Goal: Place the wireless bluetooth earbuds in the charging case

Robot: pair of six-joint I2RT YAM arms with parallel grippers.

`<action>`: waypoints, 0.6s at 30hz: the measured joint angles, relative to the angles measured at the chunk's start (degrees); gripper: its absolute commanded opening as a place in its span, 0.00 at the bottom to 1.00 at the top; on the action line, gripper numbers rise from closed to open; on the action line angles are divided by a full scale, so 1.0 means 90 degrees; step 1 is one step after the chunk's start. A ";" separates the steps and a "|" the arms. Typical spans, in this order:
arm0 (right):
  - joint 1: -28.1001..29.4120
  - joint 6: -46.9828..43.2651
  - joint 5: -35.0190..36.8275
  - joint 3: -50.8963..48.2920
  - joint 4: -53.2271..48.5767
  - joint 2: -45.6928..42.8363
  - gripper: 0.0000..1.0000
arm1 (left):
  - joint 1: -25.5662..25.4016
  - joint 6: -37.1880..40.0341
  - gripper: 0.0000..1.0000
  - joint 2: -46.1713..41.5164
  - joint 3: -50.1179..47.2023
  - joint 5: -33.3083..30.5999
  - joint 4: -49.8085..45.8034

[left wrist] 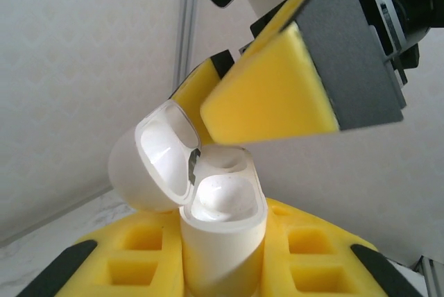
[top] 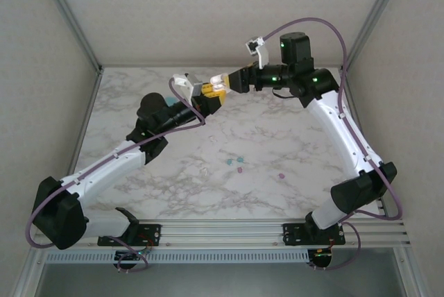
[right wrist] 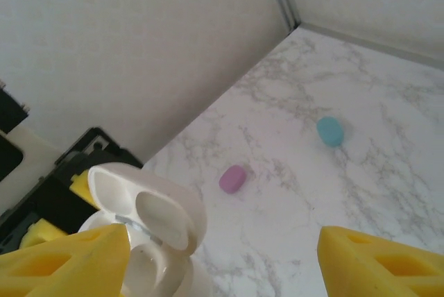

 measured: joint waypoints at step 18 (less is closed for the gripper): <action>-0.0678 0.1375 0.1277 -0.0182 0.0061 0.1035 0.48 | 0.0032 0.0539 0.12 -0.1571 -0.1042 -0.2013 -0.0818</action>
